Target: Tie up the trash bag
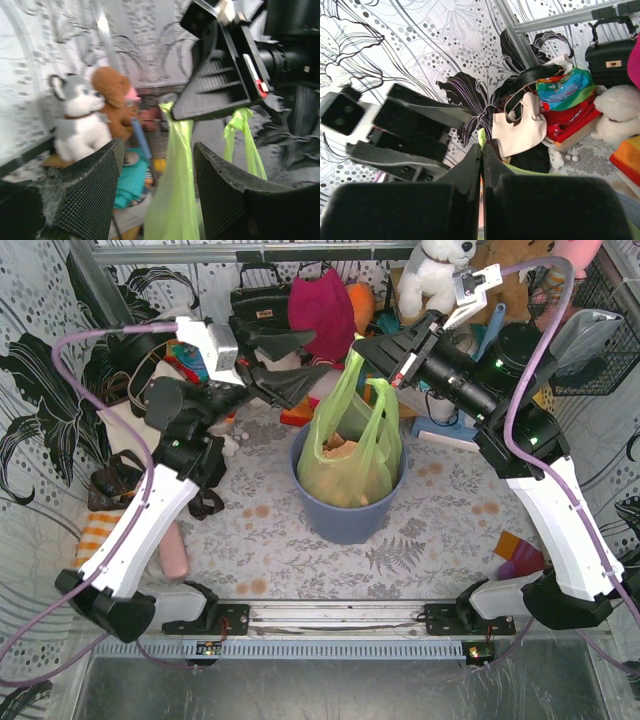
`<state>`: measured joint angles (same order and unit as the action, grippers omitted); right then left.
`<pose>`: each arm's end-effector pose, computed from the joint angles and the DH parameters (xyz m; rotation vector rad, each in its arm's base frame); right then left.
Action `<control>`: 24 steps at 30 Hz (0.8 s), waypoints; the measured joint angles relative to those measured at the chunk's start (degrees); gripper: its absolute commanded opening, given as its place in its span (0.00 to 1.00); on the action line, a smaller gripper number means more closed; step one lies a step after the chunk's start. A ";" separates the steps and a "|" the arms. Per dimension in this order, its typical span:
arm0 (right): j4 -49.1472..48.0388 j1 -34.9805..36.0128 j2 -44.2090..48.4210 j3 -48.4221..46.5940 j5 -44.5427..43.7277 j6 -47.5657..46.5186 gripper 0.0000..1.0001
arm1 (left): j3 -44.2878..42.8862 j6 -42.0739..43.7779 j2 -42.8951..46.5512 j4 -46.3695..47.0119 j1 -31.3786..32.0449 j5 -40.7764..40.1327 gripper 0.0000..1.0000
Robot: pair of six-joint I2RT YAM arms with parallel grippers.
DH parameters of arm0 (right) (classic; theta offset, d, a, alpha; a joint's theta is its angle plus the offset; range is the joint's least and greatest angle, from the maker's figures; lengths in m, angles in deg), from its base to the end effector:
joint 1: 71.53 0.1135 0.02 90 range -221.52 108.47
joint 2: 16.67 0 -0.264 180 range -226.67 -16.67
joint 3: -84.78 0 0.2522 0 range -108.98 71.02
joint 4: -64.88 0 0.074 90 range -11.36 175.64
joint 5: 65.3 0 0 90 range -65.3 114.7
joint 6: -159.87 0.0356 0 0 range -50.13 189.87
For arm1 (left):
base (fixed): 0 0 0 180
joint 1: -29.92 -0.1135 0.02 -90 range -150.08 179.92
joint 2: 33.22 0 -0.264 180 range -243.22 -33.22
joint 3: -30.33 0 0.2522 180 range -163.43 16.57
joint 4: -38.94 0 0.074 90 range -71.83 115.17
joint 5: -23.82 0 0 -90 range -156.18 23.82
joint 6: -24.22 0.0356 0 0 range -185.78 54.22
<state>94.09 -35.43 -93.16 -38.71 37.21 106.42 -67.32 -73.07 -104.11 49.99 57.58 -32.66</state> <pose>0.1844 0.1440 0.5879 -0.1980 1.3537 1.2183 0.2040 -0.1291 0.5401 0.7112 0.7962 -0.8188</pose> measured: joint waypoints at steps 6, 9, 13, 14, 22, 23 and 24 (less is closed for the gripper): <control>-0.13 0.00 -2.47 -3.23 2.97 -0.15 0.00 | -4.09 -16.20 -11.02 11.04 -3.56 16.31 0.69; -0.33 0.00 -3.48 -3.65 4.35 -0.15 0.00 | -8.02 -25.46 -17.51 17.53 -4.48 22.36 0.69; -0.46 0.00 -4.00 -3.65 5.03 -0.15 0.00 | -14.64 -40.44 -25.53 31.41 -4.74 28.17 0.56; -0.46 0.00 -4.04 -3.65 5.09 -0.15 0.00 | -16.74 -45.27 -27.63 35.87 -4.74 29.35 0.53; -0.50 0.00 -4.61 -4.83 5.31 -0.15 0.00 | -25.16 -71.10 -36.83 59.01 -4.20 33.70 0.39; -0.50 0.00 -4.85 -5.18 5.31 -0.15 0.00 | -24.48 -72.04 -36.81 59.63 -4.07 34.18 0.38; -0.50 0.00 -5.11 -5.66 5.31 -0.15 0.00 | -23.58 -72.70 -36.68 60.04 -3.78 34.69 0.35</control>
<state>93.58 -35.43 -98.28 -44.37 42.53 106.27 -90.91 -145.77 -140.79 110.03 53.80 2.02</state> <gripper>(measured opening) 0.003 0.398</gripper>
